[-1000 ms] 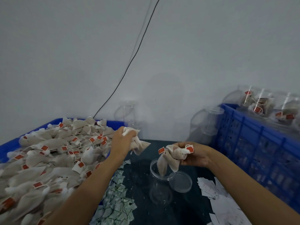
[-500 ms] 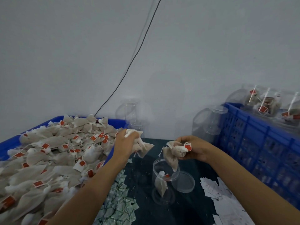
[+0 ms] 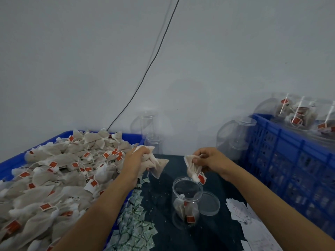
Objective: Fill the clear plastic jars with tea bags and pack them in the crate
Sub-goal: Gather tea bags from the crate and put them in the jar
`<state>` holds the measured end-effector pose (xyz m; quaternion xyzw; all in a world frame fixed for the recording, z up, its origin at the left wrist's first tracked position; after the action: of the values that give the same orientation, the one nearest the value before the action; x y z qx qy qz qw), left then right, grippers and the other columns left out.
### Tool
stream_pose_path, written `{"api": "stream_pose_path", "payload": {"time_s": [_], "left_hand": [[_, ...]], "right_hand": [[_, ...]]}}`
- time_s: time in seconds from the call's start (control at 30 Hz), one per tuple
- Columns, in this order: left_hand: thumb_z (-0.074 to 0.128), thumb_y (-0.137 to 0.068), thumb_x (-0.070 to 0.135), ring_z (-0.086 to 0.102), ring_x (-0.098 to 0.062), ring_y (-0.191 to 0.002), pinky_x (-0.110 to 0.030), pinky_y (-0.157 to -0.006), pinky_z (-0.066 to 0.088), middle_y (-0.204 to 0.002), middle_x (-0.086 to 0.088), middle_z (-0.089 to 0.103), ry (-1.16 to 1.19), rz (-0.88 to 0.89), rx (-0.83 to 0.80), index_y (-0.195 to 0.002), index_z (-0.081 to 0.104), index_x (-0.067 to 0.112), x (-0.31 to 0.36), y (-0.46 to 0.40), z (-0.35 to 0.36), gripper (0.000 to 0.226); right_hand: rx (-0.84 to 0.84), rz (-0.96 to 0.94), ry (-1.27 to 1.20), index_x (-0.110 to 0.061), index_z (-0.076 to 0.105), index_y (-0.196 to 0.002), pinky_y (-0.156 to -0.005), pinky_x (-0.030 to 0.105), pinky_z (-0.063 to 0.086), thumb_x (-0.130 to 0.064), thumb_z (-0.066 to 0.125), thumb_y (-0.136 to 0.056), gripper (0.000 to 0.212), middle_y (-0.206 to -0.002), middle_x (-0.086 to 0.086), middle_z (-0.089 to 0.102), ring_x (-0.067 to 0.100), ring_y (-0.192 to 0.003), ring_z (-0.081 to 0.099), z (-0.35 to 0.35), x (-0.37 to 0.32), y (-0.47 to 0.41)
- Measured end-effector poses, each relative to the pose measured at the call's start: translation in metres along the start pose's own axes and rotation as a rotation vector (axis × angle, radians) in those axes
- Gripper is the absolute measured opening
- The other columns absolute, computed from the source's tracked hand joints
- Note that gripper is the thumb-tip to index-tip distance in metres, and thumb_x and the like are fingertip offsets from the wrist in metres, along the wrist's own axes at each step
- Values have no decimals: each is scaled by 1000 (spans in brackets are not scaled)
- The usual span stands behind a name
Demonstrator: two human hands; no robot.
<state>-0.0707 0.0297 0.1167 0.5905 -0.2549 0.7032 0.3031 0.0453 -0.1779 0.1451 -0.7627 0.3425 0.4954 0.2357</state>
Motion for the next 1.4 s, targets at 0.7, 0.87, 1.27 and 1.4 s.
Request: {"api": "stream_pose_path", "payload": {"time_s": [0.7, 0.87, 1.27, 1.4], "left_hand": [[58, -89, 15, 58, -24, -74, -32, -59, 46, -91, -17, 61, 61, -31, -110, -109, 56, -1, 9, 7, -12, 26], [57, -89, 14, 64, -19, -67, -28, -54, 51, -83, -13, 66, 100, 1, -127, -98, 62, 2, 19, 8, -24, 15], [54, -96, 16, 58, -27, -85, -38, -79, 51, -98, -16, 59, -578, 73, 354, -106, 59, 0, 34, -58, -116, 20], [58, -92, 20, 59, -36, -89, -51, -86, 52, -110, -28, 62, -614, -104, 339, -116, 57, -8, 5, -64, -135, 37]], "right_hand": [[-154, -311, 161, -22, 52, -121, -72, 20, 48, -32, 71, -84, 43, -113, -1, 57, 12, -97, 60, 79, -35, -5], [-257, -212, -133, -14, 53, -117, -70, 35, 59, -14, 69, -87, 34, -106, 7, 61, 23, -90, 63, 115, -40, -14], [-179, -163, -153, -9, 58, -119, -81, 30, 55, -3, 53, -95, 25, -109, 4, 55, 17, -102, 56, 173, -65, -33], [-175, -125, -138, -13, 63, -108, -81, 30, 57, -5, 54, -94, 19, -115, 7, 58, 22, -109, 59, 154, -56, -31]]}}
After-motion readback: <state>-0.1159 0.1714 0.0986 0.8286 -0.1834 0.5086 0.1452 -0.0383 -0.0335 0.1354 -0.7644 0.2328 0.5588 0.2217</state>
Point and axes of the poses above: each hand's wrist, its own y-axis away from the middle knuckle, its own z-axis out of the palm, x = y × z, the point moved 1 cm from there along -y, towards the middle knuckle
